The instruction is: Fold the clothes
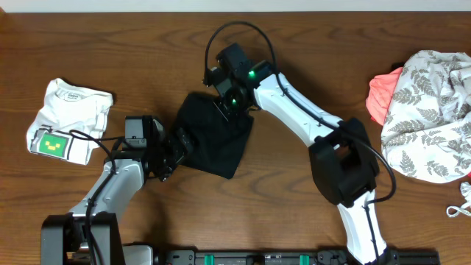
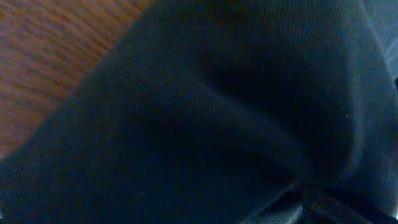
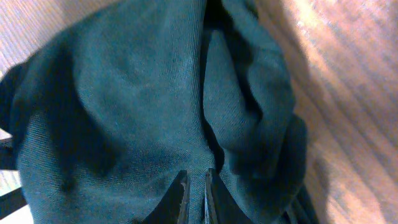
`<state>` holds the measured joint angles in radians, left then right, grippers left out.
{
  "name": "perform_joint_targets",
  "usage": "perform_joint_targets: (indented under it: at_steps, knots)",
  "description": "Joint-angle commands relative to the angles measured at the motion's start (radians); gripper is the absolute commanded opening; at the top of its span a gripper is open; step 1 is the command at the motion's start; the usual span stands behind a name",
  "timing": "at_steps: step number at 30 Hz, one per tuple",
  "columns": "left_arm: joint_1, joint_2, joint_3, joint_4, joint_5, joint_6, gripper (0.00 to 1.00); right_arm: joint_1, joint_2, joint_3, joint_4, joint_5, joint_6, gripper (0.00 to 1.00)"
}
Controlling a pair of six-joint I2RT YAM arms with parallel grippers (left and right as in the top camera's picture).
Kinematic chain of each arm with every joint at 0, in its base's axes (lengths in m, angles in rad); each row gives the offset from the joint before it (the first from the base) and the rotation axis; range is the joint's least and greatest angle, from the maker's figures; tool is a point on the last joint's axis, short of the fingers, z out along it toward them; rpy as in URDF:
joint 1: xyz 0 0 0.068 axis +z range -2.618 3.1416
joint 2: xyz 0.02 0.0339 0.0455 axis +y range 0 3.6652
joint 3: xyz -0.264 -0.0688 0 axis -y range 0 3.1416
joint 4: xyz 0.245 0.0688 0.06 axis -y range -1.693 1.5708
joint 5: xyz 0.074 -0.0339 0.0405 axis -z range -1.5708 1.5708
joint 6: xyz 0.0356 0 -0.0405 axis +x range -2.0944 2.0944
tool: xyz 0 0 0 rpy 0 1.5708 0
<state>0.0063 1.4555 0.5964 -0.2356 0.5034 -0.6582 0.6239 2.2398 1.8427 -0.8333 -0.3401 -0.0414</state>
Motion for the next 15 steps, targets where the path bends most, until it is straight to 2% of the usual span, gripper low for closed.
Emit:
perform_joint_targets:
  at_steps: [1,6,10,15]
  knots:
    - [-0.003,0.034,-0.063,-0.035,-0.005,-0.009,1.0,0.006,0.004,-0.001,-0.001,0.0,-0.016,0.09]
    - [-0.003,0.013,-0.063,-0.034,-0.007,0.005,1.0,0.005,0.004,-0.001,-0.018,0.0,-0.024,0.07]
    - [0.006,-0.002,-0.063,-0.031,-0.069,0.037,1.0,0.005,0.004,-0.001,-0.054,0.003,-0.026,0.1]
    - [0.061,-0.003,-0.063,0.025,-0.081,0.063,1.0,0.005,0.004,-0.001,-0.115,0.003,0.069,0.11]
